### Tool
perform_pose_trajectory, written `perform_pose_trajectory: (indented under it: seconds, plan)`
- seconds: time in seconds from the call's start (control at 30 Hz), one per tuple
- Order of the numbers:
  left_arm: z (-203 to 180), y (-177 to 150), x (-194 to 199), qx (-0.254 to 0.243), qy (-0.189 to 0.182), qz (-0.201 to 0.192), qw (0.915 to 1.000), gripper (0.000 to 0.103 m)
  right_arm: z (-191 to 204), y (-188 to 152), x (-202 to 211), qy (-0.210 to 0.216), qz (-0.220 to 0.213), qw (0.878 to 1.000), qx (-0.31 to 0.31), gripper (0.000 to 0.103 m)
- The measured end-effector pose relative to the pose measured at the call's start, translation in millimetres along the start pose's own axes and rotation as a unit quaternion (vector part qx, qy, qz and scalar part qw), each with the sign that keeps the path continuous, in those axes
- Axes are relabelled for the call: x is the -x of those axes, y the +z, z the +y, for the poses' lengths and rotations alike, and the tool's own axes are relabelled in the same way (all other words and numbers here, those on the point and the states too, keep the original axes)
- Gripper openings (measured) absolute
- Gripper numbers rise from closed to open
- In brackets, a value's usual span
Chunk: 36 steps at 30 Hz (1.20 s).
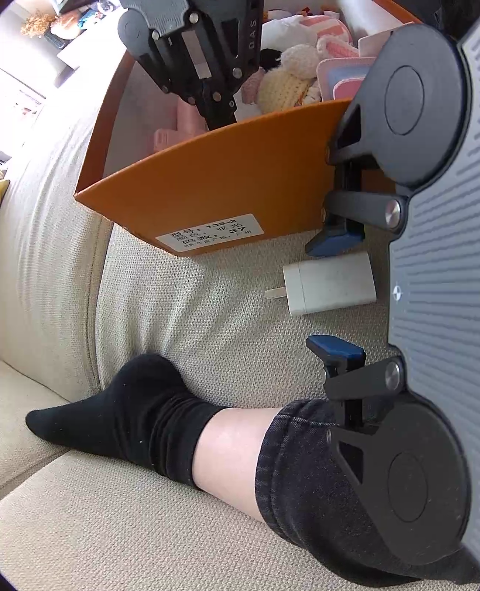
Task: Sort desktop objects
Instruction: 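Grasp the white charger block on the sofa with the left tool, then carry the charger block into the box and open the left tool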
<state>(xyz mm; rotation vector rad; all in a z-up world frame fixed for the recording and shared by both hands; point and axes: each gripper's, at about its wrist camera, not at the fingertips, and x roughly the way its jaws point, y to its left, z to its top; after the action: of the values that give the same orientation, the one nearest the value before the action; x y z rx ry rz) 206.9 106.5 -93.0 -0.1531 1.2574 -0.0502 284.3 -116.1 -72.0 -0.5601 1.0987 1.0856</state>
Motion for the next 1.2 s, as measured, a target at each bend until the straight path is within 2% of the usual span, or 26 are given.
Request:
perform_pose_trajectory:
  seconds: [0.07,0.1,0.13,0.3,0.47,0.6,0.63,0.73,0.8,0.97,1.07,1.2]
  plan:
    - [0.7,0.0,-2.6,0.002,0.001,0.005,1.0000,0.052,2.6,-1.6,7.0,-0.005,-0.009,1.000,-0.001,0.001]
    - [0.8,-0.4,-4.9,0.003,-0.004,0.011,0.9999,0.040,3.3,-3.6,10.5,-0.011,-0.012,1.000,-0.005,0.002]
    - [0.3,-1.8,-6.7,0.005,-0.006,0.016,0.9998,0.038,4.0,-5.6,13.8,-0.015,-0.016,1.000,-0.009,0.004]
    - [1.3,-8.2,-0.1,0.015,0.001,0.002,0.9999,0.037,5.9,-22.5,31.8,-0.037,-0.027,0.999,-0.024,0.005]
    - [-4.3,-11.3,39.3,-0.002,0.008,-0.039,0.9992,0.037,4.5,-40.7,52.7,-0.061,-0.052,0.995,-0.057,0.005]
    - [-25.2,-5.4,84.9,-0.049,0.016,-0.082,0.9953,0.037,-0.4,-53.4,67.4,-0.068,-0.068,0.992,-0.084,0.005]
    - [-32.6,-3.0,96.5,-0.062,0.018,-0.094,0.9935,0.037,-4.7,-45.2,62.8,-0.069,-0.069,0.991,-0.093,0.005]
    - [-58.9,9.3,123.9,-0.112,0.013,-0.126,0.9855,0.037,-8.5,-49.7,67.7,-0.077,-0.074,0.988,-0.112,0.005]
    - [-81.4,22.3,127.4,-0.158,0.003,-0.132,0.9787,0.037,-9.3,-54.8,73.3,-0.077,-0.082,0.987,-0.117,0.005]
    - [-140.9,46.8,99.1,-0.244,-0.014,-0.093,0.9652,0.037,-13.0,-65.1,82.7,-0.082,-0.096,0.984,-0.129,0.005]
    - [-163.5,59.9,65.6,-0.267,-0.036,-0.064,0.9610,0.037,-16.3,-73.2,86.7,-0.086,-0.104,0.982,-0.133,0.005]
    - [-185.0,70.2,24.9,-0.319,-0.042,-0.015,0.9467,0.037,-22.1,-84.1,88.5,-0.097,-0.107,0.981,-0.128,0.005]
